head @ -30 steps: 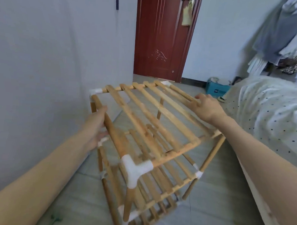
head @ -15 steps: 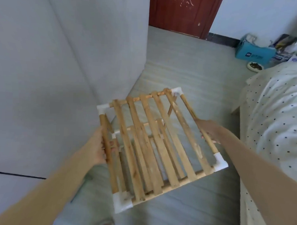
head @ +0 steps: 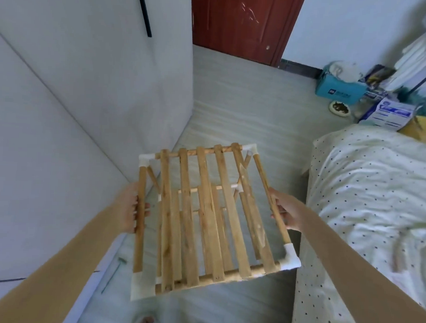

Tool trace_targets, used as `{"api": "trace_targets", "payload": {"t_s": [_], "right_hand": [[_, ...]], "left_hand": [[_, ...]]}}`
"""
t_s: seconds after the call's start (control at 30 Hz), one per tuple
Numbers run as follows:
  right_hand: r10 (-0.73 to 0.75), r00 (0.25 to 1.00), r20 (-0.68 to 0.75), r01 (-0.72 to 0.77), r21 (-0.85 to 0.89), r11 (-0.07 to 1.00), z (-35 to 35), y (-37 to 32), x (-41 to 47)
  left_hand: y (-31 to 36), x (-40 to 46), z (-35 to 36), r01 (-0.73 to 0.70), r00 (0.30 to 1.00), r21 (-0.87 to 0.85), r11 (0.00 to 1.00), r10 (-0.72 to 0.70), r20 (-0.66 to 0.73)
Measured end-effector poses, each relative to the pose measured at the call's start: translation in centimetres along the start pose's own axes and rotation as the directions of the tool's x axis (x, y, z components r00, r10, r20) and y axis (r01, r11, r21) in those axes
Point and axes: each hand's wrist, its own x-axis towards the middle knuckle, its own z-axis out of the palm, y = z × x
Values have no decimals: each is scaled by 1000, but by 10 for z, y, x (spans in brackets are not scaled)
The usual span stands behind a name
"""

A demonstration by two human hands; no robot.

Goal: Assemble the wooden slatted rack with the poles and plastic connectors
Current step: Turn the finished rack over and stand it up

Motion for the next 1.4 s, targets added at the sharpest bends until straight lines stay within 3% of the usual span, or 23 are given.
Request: {"api": "trace_targets", "payload": {"t_s": [0.4,0.8,1.13,1.4], "right_hand": [[-102,993,-53,104,43,994,-117,-213,-24],[-143,983,-115,152,66,986,-231,-451,72],[-255,964,-76,253,-31,967,-308,-708,193],[-326,945,19,326,-138,935,-303,-915,300]], "left_hand": [[236,-35,108,-73,992,90,993,63,105],[468,4,256,-197,967,33,980,189,171],[674,61,373,-238,965,-77,968,245,91],[821,136,413,-266,963,-270,925,268,-31]]}}
